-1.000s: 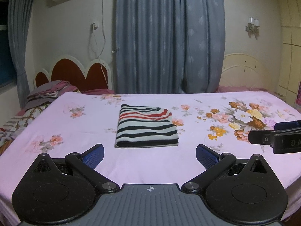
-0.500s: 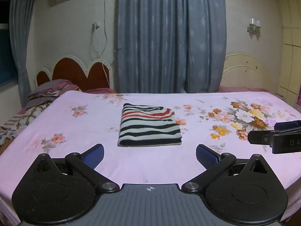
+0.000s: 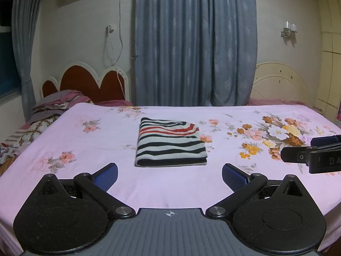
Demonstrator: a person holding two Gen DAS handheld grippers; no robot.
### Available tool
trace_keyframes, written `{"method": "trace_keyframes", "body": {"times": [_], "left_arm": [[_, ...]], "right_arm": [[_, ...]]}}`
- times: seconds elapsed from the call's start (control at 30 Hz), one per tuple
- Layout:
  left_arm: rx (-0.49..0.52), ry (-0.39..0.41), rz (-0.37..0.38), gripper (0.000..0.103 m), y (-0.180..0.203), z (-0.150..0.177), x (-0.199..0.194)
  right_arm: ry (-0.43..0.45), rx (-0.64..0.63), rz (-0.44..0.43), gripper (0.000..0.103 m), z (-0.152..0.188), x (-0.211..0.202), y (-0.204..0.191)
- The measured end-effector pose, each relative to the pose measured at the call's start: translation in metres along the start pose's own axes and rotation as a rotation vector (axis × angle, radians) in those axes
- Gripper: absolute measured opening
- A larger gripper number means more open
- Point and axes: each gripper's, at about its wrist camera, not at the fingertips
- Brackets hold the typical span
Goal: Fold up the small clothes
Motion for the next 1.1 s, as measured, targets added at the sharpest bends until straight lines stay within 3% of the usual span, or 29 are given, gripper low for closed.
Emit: {"method": "trace_keyframes", "body": {"times": [1.1], "left_arm": [[0.009,-0.005,0.003,0.103,-0.0028,-0.0026,0.0066]], "right_arm": [[0.0,-0.007,-0.001,0.096,-0.005,0.0038,-0.0039]]}}
Point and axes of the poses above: each gripper's, at about its wrist camera, not at the fingertips, and x roughly the way its jaws point, y to its right, z to its underside, and after that the axes turned 1 degree about x, right-handed
